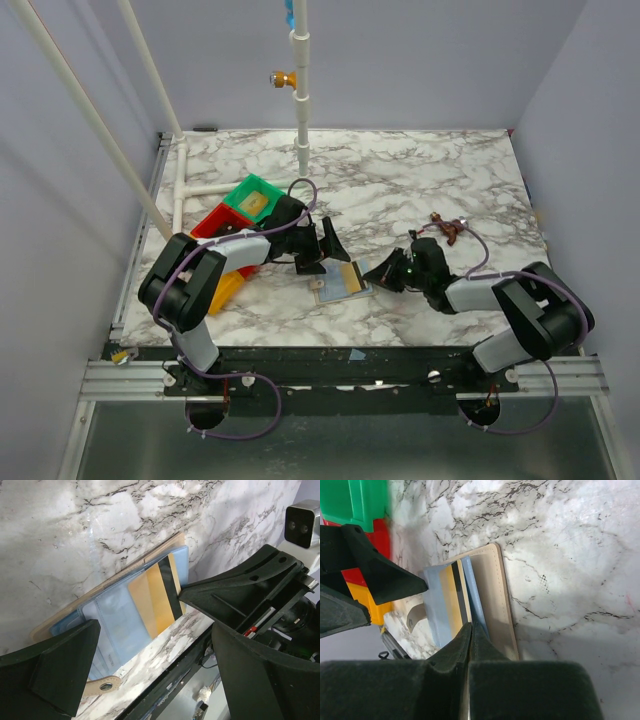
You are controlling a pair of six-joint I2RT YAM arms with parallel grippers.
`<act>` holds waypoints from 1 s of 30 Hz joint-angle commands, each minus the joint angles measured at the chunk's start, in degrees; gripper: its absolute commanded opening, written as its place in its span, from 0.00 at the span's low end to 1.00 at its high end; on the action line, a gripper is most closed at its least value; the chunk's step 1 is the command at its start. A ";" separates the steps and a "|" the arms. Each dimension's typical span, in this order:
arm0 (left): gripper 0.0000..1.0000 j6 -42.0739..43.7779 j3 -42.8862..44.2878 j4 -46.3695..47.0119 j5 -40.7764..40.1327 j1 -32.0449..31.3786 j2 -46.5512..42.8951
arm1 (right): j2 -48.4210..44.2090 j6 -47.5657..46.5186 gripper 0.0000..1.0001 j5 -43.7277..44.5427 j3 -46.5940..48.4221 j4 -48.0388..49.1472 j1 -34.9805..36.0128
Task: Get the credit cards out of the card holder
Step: Remove the credit card from the card holder.
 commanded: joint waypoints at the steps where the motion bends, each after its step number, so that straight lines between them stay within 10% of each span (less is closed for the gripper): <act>1: 0.99 2.33 -0.89 -3.09 -1.90 0.62 1.47 | -1.91 -2.20 0.01 0.64 -0.70 -2.90 -0.68; 30: 0.99 3.21 0.44 -4.74 -1.91 0.62 0.40 | -7.20 -3.08 0.01 0.00 -0.52 -6.86 -2.57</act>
